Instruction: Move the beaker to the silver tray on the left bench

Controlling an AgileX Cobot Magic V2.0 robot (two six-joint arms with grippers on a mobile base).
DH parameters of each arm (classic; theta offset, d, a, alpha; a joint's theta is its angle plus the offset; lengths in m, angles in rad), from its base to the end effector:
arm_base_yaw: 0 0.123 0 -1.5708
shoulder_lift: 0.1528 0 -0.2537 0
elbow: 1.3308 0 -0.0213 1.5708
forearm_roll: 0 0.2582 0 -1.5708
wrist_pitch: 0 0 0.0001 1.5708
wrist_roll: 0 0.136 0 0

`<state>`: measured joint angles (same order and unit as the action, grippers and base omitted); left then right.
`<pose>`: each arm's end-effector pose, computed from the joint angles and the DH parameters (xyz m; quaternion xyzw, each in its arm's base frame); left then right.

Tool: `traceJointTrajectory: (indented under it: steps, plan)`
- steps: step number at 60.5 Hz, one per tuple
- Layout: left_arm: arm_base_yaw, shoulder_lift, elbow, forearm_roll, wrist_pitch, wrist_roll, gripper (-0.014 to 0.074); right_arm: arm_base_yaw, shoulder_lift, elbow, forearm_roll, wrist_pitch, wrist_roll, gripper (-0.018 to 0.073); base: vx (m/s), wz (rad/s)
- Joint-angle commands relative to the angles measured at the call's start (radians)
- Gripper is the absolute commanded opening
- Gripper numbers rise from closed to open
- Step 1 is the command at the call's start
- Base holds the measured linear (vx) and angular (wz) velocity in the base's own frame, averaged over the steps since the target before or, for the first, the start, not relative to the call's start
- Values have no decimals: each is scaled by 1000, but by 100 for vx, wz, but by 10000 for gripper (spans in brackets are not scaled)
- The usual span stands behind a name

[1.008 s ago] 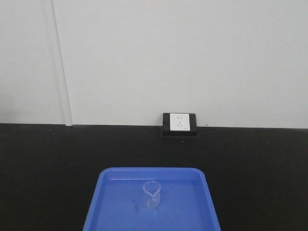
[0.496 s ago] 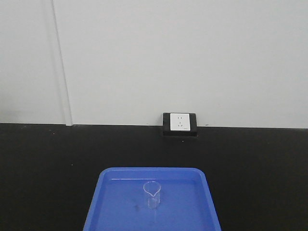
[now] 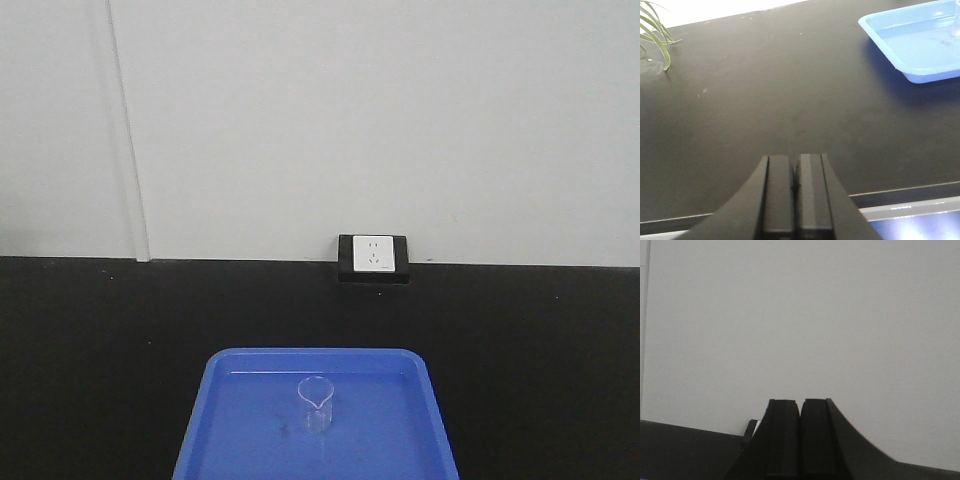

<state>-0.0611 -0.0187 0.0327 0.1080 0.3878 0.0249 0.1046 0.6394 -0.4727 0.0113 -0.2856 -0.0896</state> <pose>0.1339 -0.0026 0.1552 0.0631 0.8060 0.0352 0.5875 0.2129 0.0219 0.3321 -0.0565 0.6281 0.0090 0.7760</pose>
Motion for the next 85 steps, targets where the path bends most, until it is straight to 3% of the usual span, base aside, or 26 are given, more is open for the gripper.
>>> traceJointTrajectory:
  steps: [1,16,26,32,45,52,72,85]
  plan:
    - [-4,-8,20,-1,-78,-2,1,-7,93,-72,-1,-98,-6,-11,0,0]
    - [-4,-8,20,-1,-78,-2,1,-7,188,-75,-1,-113,-6,6,0,0]
    - [-4,-8,20,-1,-78,-2,1,-7,188,-75,-1,-79,-6,108,0,0]
    - [-4,-8,20,-1,-78,-2,1,-7,188,-75,0,-54,23,236,0,0]
    - [-4,-8,20,-1,-78,-2,1,-7,188,-75,0,-19,69,601,0,0]
    - [-4,-8,20,-1,-78,-2,1,-7,188,-75,0,-23,69,727,0,0]
    - [-4,-8,20,-1,-78,-2,1,-4,321,-75,-11,-100,141,692,0,0]
    - [-4,-8,20,-1,-78,-2,1,56,611,-75,-209,-272,241,648,0,0]
